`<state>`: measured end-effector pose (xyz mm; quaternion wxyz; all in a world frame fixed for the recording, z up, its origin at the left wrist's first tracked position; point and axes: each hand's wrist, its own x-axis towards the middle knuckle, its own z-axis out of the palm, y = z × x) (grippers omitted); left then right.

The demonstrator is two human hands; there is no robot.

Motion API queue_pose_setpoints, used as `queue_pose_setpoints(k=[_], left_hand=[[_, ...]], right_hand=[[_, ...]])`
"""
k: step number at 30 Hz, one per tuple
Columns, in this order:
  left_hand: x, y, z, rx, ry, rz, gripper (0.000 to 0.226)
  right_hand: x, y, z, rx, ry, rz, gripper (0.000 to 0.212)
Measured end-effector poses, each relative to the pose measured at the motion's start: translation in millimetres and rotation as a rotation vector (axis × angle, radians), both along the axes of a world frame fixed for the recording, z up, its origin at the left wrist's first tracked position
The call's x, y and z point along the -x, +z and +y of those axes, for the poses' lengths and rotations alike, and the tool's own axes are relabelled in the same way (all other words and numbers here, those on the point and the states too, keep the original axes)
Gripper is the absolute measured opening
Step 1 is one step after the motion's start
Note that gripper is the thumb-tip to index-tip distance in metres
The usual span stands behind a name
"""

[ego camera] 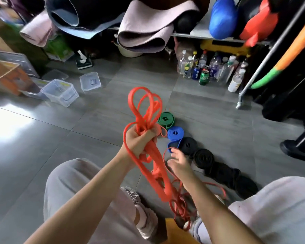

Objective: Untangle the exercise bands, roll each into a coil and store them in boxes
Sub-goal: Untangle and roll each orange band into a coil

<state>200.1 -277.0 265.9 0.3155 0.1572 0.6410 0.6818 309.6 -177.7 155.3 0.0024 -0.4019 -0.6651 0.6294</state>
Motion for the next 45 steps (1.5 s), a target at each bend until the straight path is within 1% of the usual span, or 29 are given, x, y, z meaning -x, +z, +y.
queue_pose_setpoints(k=[2, 3, 4, 5, 6, 7, 8, 9, 11, 13, 14, 17, 18, 20, 21, 24, 25, 27, 28, 30, 31, 33, 34, 35, 37, 38, 40, 43, 45], left_hand=[[5.4, 4.9, -2.9, 0.011, 0.045, -0.009, 0.016], [8.5, 5.3, -5.3, 0.008, 0.059, -0.024, 0.011], [11.8, 5.4, -8.2, -0.005, 0.068, -0.05, 0.011], [14.4, 4.5, -11.0, -0.025, 0.074, -0.08, 0.014], [16.6, 3.2, -13.8, -0.037, 0.081, -0.099, 0.016], [19.2, 1.2, -16.7, -0.029, 0.087, -0.094, 0.018], [21.7, -0.9, -19.2, 0.006, 0.09, -0.061, 0.019], [23.7, -3.7, -21.6, 0.061, 0.086, -0.015, 0.019], [26.6, -11.6, -25.4, 0.172, 0.075, 0.067, 0.015], [26.7, -20.6, -26.4, 0.262, 0.061, 0.124, 0.013], [25.3, -23.8, -25.6, 0.31, 0.044, 0.158, 0.017], [16.9, -35.3, -20.6, 0.377, 0.0, 0.201, 0.031], [13.3, -40.6, -18.2, 0.376, -0.007, 0.178, 0.025], [5.2, -52.3, -13.7, 0.356, -0.02, 0.098, 0.01], [1.4, -59.1, -11.6, 0.351, -0.02, 0.05, 0.013], [-7.6, -77.0, -5.3, 0.413, 0.007, -0.023, 0.018], [-10.7, -80.3, -3.0, 0.436, 0.007, -0.022, 0.018], [-15.2, -84.1, 0.3, 0.477, 0.004, 0.008, 0.02], [-16.5, -85.8, 0.9, 0.488, 0.011, 0.017, 0.024], [-17.7, -89.5, 0.2, 0.489, 0.03, -0.007, 0.029], [-17.7, -91.8, -0.5, 0.483, 0.025, -0.023, 0.025], [-18.3, -92.7, -1.3, 0.448, -0.028, -0.067, 0.016], [-19.7, -91.0, -1.0, 0.411, -0.079, -0.091, 0.012], [-21.8, -88.7, 0.2, 0.359, -0.143, -0.114, 0.009], [-27.8, -84.2, 5.5, 0.295, -0.307, -0.125, 0.018], [-32.2, -80.1, 9.1, 0.297, -0.394, -0.114, 0.019], [-44.3, -71.1, 16.9, 0.306, -0.497, -0.145, 0.019], [-58.4, -67.3, 24.1, 0.259, -0.534, -0.331, 0.022], [-62.4, -71.0, 23.9, 0.23, -0.498, -0.433, 0.024]], right_hand=[[-5.3, -21.3, -23.4, 0.13, 0.099, -0.1, 0.08], [-7.6, -26.6, -30.5, 0.14, 0.135, -0.147, 0.082], [-10.0, -30.4, -32.5, 0.122, 0.155, -0.165, 0.07], [-11.7, -27.3, -31.8, 0.091, 0.174, -0.169, 0.047], [-12.9, -22.5, -30.0, 0.063, 0.195, -0.147, 0.03], [-13.6, -16.3, -26.7, 0.038, 0.206, -0.111, 0.029], [-13.7, -10.2, -21.7, -0.004, 0.211, -0.078, 0.034], [-12.8, 0.5, -16.9, -0.081, 0.231, -0.049, 0.036], [-8.4, 26.4, -6.7, -0.226, 0.351, 0.008, 0.035], [-4.1, 53.1, 2.2, -0.217, 0.457, 0.061, 0.038], [-3.0, 67.5, 6.9, -0.198, 0.468, 0.092, 0.039], [-5.1, 100.5, 19.2, -0.169, 0.392, 0.245, 0.044], [-7.9, 109.3, 22.7, -0.102, 0.348, 0.298, 0.045], [-13.2, 121.3, 28.8, 0.108, 0.255, 0.397, 0.038], [-15.8, 125.6, 31.8, 0.154, 0.241, 0.423, 0.035], [-23.2, 132.4, 40.0, 0.055, 0.289, 0.392, 0.035], [-26.2, 134.3, 43.6, 0.077, 0.256, 0.417, 0.037], [-32.2, 139.0, 50.5, 0.264, 0.077, 0.512, 0.046], [-35.1, 141.4, 54.0, 0.331, -0.001, 0.555, 0.045], [-38.9, 144.6, 58.7, 0.36, -0.079, 0.591, 0.036], [-39.9, 146.9, 59.6, 0.358, -0.093, 0.593, 0.037], [-40.4, 150.9, 59.5, 0.35, -0.097, 0.589, 0.05], [-40.4, 152.3, 59.3, 0.362, -0.111, 0.588, 0.052], [-40.1, 153.4, 59.6, 0.385, -0.138, 0.591, 0.049], [-38.4, 156.7, 59.1, 0.427, -0.155, 0.617, 0.043], [-38.1, 157.6, 58.9, 0.432, -0.122, 0.631, 0.044], [-37.1, 160.3, 58.0, 0.437, -0.059, 0.639, 0.037], [-38.7, 158.0, 62.0, 0.462, -0.107, 0.636, 0.03], [-43.1, 153.5, 66.6, 0.443, -0.109, 0.651, 0.029]])
